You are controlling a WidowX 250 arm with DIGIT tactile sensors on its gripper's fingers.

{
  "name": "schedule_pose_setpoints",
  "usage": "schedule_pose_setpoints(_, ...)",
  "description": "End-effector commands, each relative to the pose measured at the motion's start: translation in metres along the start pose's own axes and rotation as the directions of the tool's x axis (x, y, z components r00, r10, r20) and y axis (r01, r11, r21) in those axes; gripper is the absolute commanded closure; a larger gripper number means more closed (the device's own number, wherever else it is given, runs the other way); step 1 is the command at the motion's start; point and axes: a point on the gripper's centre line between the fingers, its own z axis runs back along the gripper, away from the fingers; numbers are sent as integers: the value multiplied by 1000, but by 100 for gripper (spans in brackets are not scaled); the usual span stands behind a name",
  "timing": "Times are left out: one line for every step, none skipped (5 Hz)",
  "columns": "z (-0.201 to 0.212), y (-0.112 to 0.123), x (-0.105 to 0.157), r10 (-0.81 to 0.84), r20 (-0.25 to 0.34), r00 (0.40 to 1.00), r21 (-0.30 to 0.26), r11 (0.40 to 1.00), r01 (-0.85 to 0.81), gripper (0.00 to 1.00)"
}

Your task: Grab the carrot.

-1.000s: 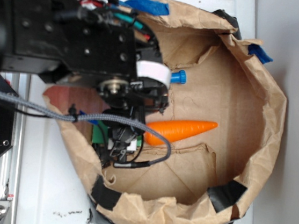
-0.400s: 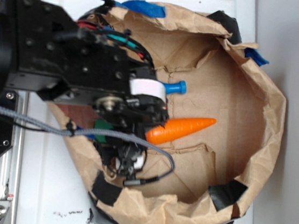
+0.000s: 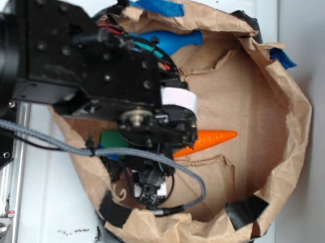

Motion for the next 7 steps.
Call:
schedule_pose_setpoints(-6,-11,20,-40,70,997,3,999,40,0)
schedule_pose_setpoints(-12,-8,24,-61,93,994,16,998,60,0)
schedule_pose_setpoints(-14,-6,32,-81,124,989,23,997,78,0)
schedule_pose_setpoints(-13,-5,36,-106,130,986,25,994,104,0)
schedule_pose_setpoints(-11,5,42,-102,150,983,35,995,98,0)
schedule_pose_setpoints(-12,6,44,-94,150,984,26,996,91,0)
schedule_pose_setpoints(-17,7,42,-133,166,977,56,991,125,0)
